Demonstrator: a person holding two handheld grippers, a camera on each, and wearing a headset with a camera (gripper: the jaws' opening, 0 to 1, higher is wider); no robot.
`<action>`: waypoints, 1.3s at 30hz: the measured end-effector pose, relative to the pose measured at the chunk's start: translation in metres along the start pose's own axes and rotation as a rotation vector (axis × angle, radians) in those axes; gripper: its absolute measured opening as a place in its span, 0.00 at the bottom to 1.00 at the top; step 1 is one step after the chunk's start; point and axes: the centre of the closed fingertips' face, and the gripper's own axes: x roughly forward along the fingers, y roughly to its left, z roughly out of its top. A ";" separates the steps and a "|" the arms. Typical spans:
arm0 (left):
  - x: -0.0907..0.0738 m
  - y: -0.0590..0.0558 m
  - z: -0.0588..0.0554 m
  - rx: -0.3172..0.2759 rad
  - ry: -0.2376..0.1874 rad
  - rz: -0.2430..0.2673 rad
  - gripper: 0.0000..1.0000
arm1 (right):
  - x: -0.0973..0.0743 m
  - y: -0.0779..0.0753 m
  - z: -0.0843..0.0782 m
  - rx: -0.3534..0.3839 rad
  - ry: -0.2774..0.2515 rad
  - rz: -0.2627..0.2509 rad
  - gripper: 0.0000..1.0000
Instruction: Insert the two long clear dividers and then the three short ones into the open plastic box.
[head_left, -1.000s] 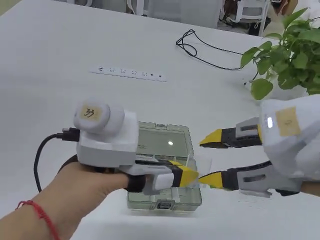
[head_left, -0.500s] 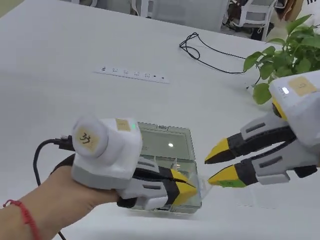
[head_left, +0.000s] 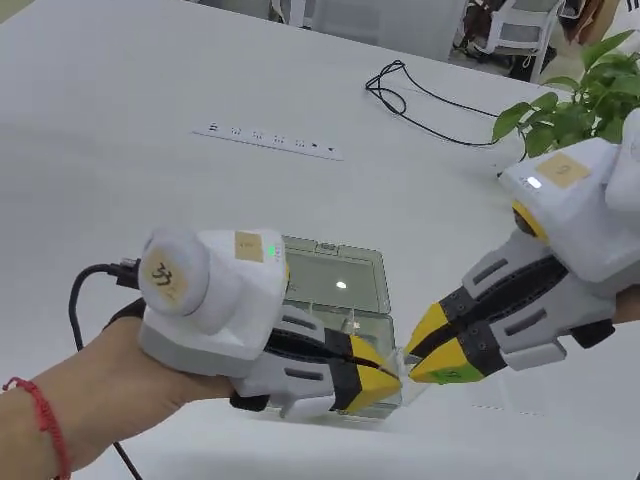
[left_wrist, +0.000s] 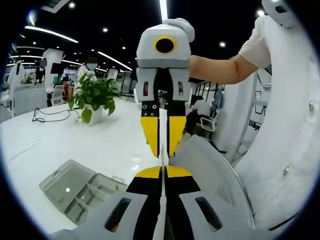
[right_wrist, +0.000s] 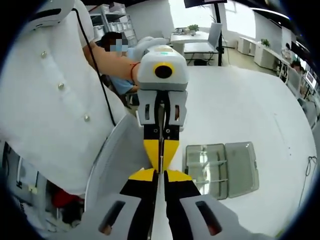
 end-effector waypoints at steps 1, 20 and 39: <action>0.000 0.000 0.000 -0.001 0.001 -0.001 0.00 | 0.000 0.000 -0.001 -0.001 0.002 0.002 0.06; -0.004 0.000 -0.003 -0.007 -0.002 0.015 0.00 | 0.006 0.001 0.002 -0.018 0.007 0.001 0.03; -0.020 0.017 -0.014 -0.046 0.017 0.074 0.15 | -0.001 -0.015 0.005 -0.009 -0.013 -0.044 0.03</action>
